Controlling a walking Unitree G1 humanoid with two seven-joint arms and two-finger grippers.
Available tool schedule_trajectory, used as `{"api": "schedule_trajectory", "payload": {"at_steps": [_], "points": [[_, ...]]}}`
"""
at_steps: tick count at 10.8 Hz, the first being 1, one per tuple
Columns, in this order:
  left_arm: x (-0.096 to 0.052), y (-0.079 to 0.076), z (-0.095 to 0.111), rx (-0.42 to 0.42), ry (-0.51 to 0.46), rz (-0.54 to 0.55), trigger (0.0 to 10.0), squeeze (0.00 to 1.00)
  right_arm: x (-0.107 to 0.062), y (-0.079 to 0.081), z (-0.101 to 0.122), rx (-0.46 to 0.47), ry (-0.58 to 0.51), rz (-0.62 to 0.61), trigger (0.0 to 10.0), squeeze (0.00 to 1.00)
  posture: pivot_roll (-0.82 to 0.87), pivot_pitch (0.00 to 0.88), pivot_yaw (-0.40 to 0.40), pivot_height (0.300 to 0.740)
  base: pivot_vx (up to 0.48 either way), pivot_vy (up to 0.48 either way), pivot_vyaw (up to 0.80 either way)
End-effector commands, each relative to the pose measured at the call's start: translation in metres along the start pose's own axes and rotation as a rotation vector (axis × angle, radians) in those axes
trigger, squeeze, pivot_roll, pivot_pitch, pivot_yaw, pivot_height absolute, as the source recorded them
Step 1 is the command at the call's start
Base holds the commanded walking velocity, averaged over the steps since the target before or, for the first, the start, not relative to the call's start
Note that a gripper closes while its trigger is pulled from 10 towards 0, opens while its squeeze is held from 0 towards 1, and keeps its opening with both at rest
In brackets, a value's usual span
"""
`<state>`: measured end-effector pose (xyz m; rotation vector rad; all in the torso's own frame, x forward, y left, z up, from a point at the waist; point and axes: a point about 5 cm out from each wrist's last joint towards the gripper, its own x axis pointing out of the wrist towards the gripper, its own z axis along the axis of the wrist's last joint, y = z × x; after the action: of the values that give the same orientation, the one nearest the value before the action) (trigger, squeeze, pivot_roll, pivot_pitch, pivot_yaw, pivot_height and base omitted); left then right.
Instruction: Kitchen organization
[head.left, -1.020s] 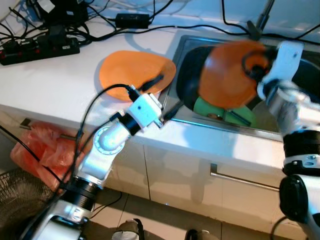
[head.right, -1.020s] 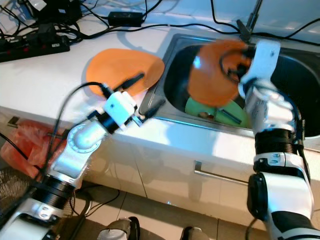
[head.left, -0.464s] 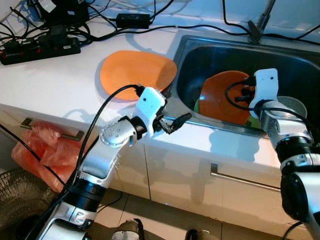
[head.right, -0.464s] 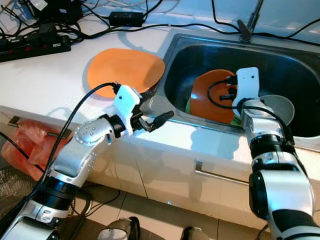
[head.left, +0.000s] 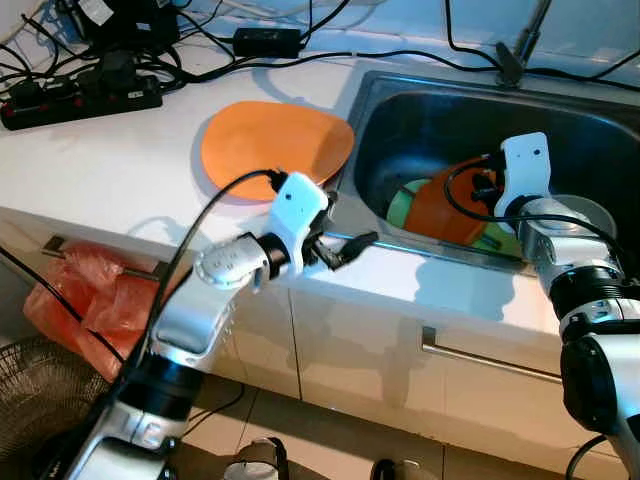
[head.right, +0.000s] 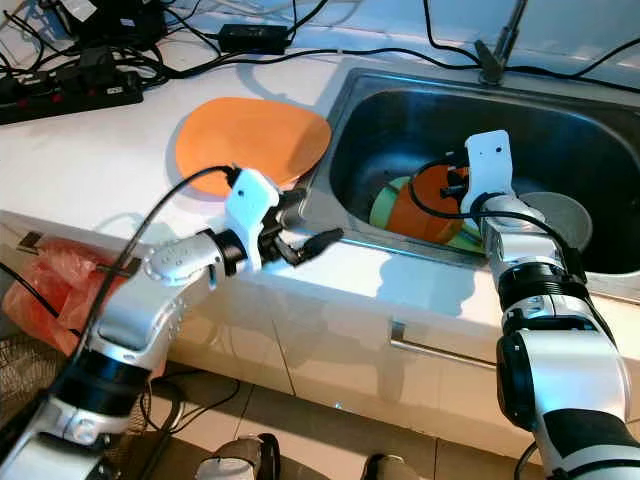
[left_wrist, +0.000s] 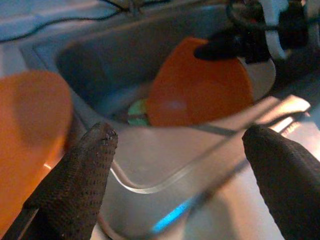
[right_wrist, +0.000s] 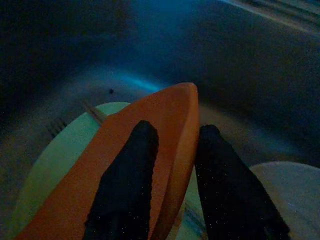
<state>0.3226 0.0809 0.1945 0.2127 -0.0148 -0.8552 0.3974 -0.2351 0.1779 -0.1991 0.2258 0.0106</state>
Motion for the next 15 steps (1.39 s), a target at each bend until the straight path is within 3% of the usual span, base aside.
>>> {"api": "schedule_trajectory", "payload": {"at_steps": [1, 3, 5, 6, 7, 8, 9, 10, 11, 12, 15], "points": [[-0.002, 0.006, 0.006, 0.009, -0.005, 0.015, 10.0, 1.00, 0.000, -0.006, 0.011, -0.004, -0.039, -0.023, 10.0, 1.00, 0.14, 0.102, 0.033, 0.740, 0.000, 0.000, 0.00], [-0.004, 0.013, 0.012, 0.041, -0.018, 0.061, 10.0, 1.00, -0.001, -0.009, 0.017, -0.004, -0.082, -0.022, 10.0, 1.00, 0.14, 0.097, 0.034, 0.740, 0.000, 0.000, 0.00], [-0.007, 0.038, 0.021, 0.045, -0.066, 0.240, 10.0, 1.00, -0.004, -0.011, 0.032, -0.043, -0.182, -0.044, 10.0, 1.00, 0.13, 0.095, 0.032, 0.740, 0.000, 0.000, 0.00], [-0.014, 0.052, 0.028, 0.087, -0.108, 0.361, 10.0, 1.00, -0.007, -0.010, 0.043, -0.060, -0.253, -0.048, 10.0, 1.00, 0.13, 0.096, 0.032, 0.740, 0.000, 0.000, 0.00], [-0.025, 0.070, 0.032, 0.084, -0.127, 0.514, 10.0, 1.00, -0.011, -0.004, 0.054, -0.043, -0.312, -0.022, 10.0, 1.00, 0.13, 0.097, 0.028, 0.740, 0.000, 0.000, 0.00], [-0.038, 0.089, 0.030, 0.058, -0.116, 0.663, 10.0, 1.00, -0.017, 0.013, 0.065, 0.010, -0.370, 0.085, 10.0, 1.00, 0.13, 0.098, 0.027, 0.740, 0.000, 0.000, 0.00], [-0.045, 0.099, 0.027, 0.031, -0.105, 0.734, 10.0, 1.00, -0.023, 0.027, 0.070, 0.039, -0.401, 0.180, 10.0, 0.98, 0.13, 0.098, 0.024, 0.740, 0.000, 0.000, 0.00], [-0.054, 0.112, 0.019, -0.007, -0.073, 0.832, 10.0, 1.00, -0.037, 0.047, 0.073, 0.061, -0.434, 0.311, 10.0, 0.00, 0.12, 0.098, 0.022, 0.740, 0.000, 0.000, 0.00], [-0.060, 0.120, 0.009, -0.066, -0.024, 0.906, 10.0, 0.91, -0.048, 0.062, 0.065, 0.039, -0.428, 0.371, 10.0, 0.00, 0.12, 0.099, 0.023, 0.740, 0.000, 0.000, 0.00], [-0.064, 0.125, 0.003, -0.103, 0.006, 0.922, 10.0, 0.00, -0.056, 0.072, 0.057, 0.029, -0.415, 0.416, 10.0, 0.00, 0.12, 0.100, 0.024, 0.740, 0.000, 0.000, 0.00], [-0.063, 0.135, -0.011, -0.330, 0.038, 0.923, 10.0, 0.00, -0.087, 0.098, 0.047, 0.043, -0.378, 0.585, 10.0, 0.00, 0.10, 0.102, 0.028, 0.740, 0.000, 0.000, 0.00]]}}
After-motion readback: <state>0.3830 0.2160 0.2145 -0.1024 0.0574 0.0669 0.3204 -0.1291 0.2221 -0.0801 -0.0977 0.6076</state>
